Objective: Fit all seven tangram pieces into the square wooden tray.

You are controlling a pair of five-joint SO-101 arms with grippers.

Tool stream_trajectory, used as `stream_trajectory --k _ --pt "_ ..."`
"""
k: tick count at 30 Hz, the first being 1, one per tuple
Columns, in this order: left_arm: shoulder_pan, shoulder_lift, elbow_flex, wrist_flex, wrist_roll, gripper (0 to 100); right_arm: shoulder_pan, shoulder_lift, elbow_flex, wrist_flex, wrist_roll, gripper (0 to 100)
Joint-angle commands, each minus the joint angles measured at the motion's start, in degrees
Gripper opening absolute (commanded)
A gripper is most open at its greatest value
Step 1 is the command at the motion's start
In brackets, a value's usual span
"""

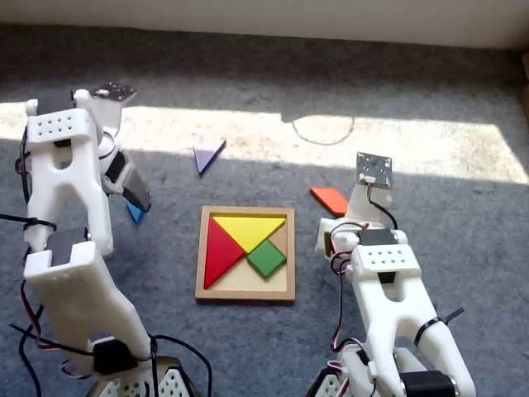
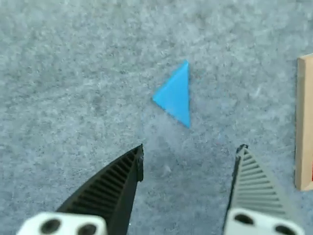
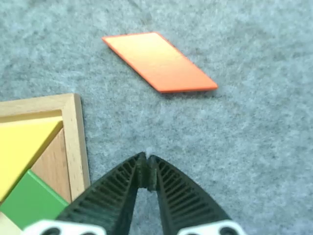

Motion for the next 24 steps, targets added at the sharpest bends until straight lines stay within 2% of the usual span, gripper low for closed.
stream_trajectory --k 1,11,16,24 --pt "-1.71 3.21 1.10 -8.97 -0.88 29 0.66 -2.15 0.04 -0.92 0.70 0.6" --pt "-0.75 17.10 -7.60 -9.67 -0.79 29 0.66 -2.15 0.04 -0.92 0.70 0.6" --pt "-0.48 18.24 -10.33 -9.58 -0.79 22 0.66 -2.15 0.04 -0.92 0.70 0.6" --pt "2.42 18.07 -10.59 -9.58 -0.88 22 0.66 -2.15 0.04 -0.92 0.70 0.6"
